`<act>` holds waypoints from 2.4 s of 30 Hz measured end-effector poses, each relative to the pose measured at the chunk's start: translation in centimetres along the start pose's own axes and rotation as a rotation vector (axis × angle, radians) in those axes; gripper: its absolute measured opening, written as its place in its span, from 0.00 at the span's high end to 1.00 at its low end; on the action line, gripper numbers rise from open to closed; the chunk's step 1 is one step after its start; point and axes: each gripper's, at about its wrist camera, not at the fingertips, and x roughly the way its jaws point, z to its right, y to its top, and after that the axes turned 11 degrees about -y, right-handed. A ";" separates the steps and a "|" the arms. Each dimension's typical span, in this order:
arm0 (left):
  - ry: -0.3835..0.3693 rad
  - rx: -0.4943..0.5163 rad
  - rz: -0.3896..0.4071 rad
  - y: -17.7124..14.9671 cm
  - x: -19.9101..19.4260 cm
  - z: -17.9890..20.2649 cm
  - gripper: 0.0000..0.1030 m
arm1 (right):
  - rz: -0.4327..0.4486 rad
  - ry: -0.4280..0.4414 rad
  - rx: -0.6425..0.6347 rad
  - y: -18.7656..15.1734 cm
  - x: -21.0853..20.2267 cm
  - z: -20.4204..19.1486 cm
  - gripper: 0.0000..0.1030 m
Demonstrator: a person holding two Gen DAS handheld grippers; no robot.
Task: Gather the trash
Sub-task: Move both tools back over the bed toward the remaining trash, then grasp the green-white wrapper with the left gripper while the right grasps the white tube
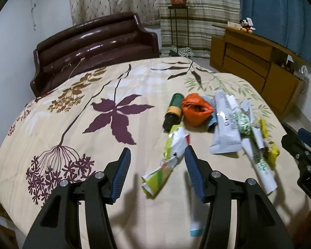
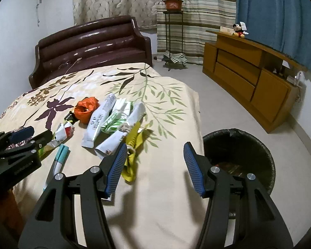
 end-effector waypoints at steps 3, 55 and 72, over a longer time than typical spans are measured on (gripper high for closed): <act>-0.014 -0.006 -0.019 0.0 0.7 -0.6 0.48 | -0.002 -0.001 -0.002 0.2 0.2 -0.4 0.46; -0.124 -0.108 -0.066 -2.8 -1.4 -6.3 0.80 | -0.081 0.000 -0.036 -2.3 -1.0 -3.4 0.47; -0.107 -0.132 -0.056 -3.5 -2.1 -7.1 0.80 | -0.131 0.019 -0.094 -2.0 0.5 -5.4 0.77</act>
